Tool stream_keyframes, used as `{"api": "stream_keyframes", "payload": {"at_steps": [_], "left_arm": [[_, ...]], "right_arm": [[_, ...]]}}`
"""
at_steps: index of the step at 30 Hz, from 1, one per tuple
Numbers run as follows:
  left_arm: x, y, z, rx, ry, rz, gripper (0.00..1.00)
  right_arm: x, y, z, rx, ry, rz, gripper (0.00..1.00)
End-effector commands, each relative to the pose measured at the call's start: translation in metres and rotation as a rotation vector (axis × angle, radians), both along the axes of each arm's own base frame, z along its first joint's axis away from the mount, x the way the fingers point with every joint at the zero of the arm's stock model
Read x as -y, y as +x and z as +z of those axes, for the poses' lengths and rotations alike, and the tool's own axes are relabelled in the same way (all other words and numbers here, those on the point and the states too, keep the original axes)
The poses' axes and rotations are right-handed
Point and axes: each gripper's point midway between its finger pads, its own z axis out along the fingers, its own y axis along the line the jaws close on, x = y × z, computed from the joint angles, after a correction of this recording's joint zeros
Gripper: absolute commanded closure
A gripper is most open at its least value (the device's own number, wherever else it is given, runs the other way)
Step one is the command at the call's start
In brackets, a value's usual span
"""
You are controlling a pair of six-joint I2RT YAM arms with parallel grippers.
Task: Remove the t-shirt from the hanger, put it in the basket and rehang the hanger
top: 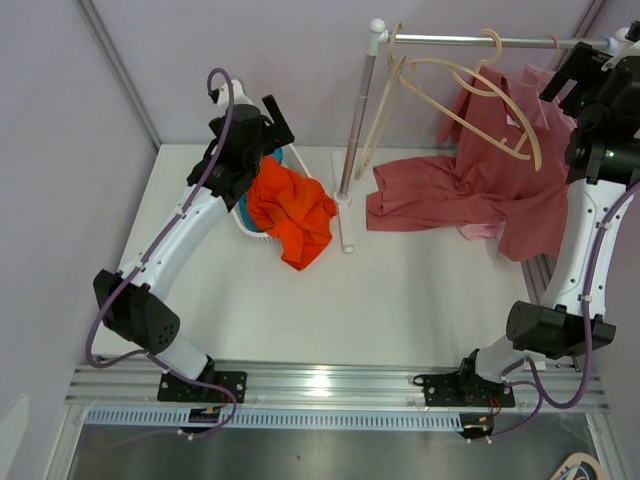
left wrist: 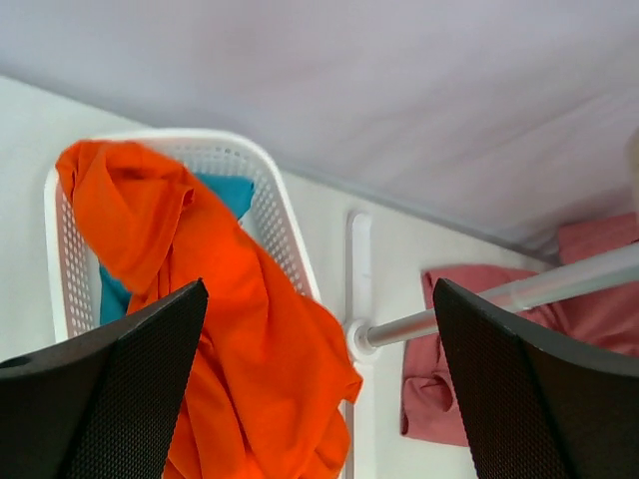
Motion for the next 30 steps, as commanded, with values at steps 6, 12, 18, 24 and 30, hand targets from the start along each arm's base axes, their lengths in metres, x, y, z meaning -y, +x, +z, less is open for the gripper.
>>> {"api": "stream_keyframes", "payload": {"at_steps": [6, 12, 18, 24, 30], "left_arm": [[0.002, -0.029, 0.107, 0.267, 0.022, -0.026, 0.01], [0.009, -0.031, 0.119, 0.307, 0.019, -0.051, 0.01], [0.011, -0.028, 0.118, 0.312, 0.032, -0.050, 0.01], [0.013, -0.023, 0.114, 0.312, 0.048, -0.052, 0.00], [0.013, -0.021, 0.115, 0.326, 0.065, -0.055, 0.01]], "right_arm": [[0.006, 0.030, -0.025, -0.058, 0.008, 0.183, 0.21], [0.001, 0.057, -0.045, -0.083, 0.010, 0.297, 0.33], [-0.001, 0.072, -0.057, -0.088, 0.014, 0.342, 0.34], [-0.004, 0.089, -0.062, -0.058, 0.010, 0.391, 0.40], [-0.003, 0.105, -0.064, -0.021, 0.022, 0.417, 0.49]]}}
